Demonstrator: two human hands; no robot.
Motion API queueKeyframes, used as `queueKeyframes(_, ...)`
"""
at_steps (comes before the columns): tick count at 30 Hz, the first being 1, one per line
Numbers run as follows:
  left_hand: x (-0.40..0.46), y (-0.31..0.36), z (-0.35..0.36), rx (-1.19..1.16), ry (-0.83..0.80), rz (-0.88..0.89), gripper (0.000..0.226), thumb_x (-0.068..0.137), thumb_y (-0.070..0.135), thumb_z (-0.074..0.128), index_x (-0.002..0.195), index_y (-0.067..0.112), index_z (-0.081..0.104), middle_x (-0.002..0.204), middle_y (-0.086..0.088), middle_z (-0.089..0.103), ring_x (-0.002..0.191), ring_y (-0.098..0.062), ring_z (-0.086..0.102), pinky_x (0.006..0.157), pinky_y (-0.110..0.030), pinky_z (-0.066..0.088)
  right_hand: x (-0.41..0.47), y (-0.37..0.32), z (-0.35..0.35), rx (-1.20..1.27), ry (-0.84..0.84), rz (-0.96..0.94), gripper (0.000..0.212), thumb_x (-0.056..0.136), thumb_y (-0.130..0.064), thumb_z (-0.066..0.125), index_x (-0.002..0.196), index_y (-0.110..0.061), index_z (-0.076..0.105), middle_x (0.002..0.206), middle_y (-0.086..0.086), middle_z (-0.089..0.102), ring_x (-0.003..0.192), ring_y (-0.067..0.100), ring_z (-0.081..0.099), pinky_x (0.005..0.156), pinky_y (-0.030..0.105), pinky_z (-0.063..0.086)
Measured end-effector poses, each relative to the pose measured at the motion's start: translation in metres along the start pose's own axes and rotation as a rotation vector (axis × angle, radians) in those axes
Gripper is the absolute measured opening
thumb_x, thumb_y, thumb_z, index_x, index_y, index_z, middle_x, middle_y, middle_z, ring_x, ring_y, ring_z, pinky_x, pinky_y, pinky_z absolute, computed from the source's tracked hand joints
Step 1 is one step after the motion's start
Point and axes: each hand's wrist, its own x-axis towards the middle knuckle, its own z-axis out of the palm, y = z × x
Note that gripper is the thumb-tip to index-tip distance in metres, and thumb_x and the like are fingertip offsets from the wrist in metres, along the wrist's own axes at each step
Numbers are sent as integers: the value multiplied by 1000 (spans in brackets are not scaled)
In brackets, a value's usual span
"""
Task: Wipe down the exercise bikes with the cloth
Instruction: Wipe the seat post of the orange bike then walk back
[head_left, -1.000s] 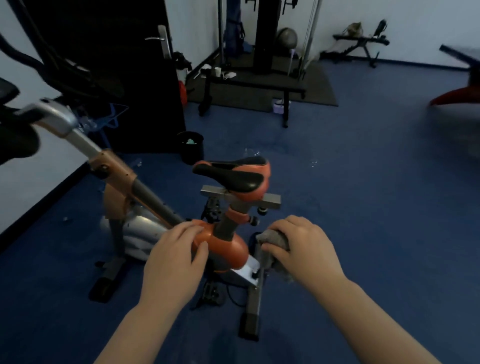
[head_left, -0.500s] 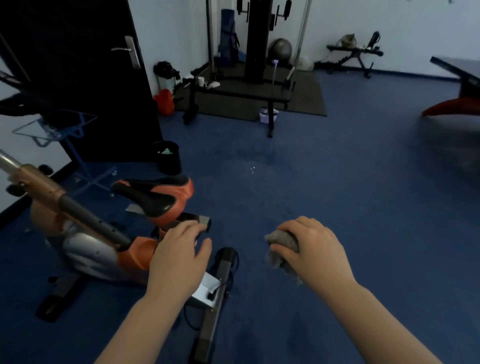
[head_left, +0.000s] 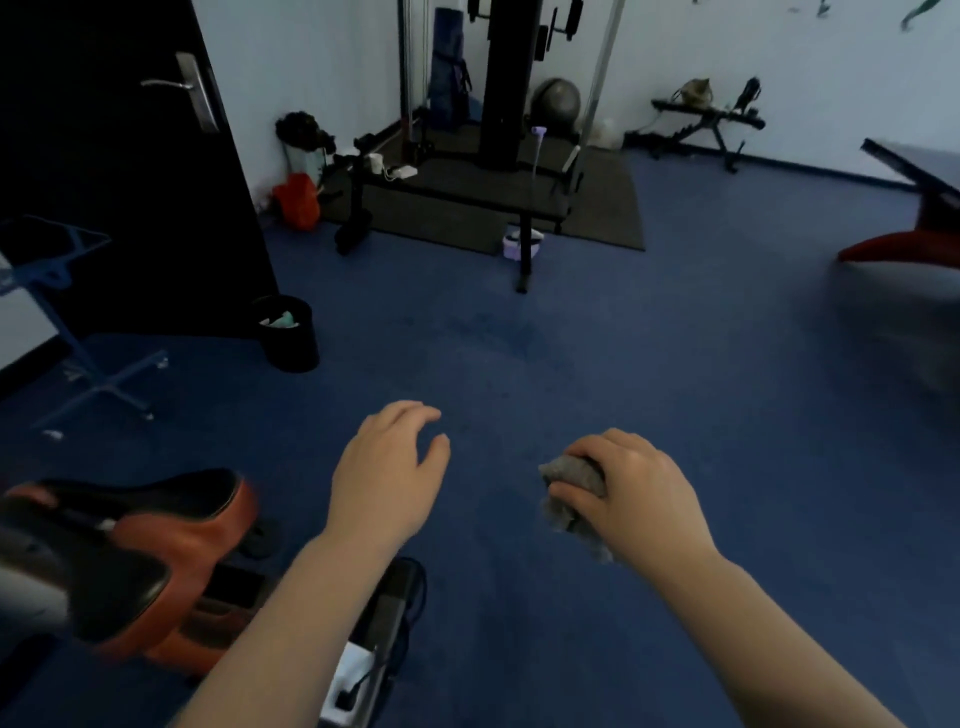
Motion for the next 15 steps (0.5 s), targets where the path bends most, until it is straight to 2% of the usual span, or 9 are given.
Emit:
queueKeyframes(7,78,-12,18,58,-3,-121,35,94,40,45,126,29,53,135,15,47,117,-8,44,93,-29,42,109,51,0,61,9,14,16,80,-44,65,88,-31,64,88,-13,59,86,8,53,68,22,38)
queueKeyframes(11,116,-30,36,87,79,-238,33,93,39,46,124,29,54,133,15,48,115,-9,46,91,-26,38,189,77,17,96,-43,-55,14,79,-43,65,87,-31,64,87,-12,58,86,7,54,68,25,44)
queueKeyframes(15,160,-42,47,115,167,-388,33,93,38,47,124,29,55,132,15,49,111,-5,44,89,-28,42,280,93,28,144,-102,-165,13,78,-46,65,84,-35,62,84,-15,57,82,3,54,61,19,40)
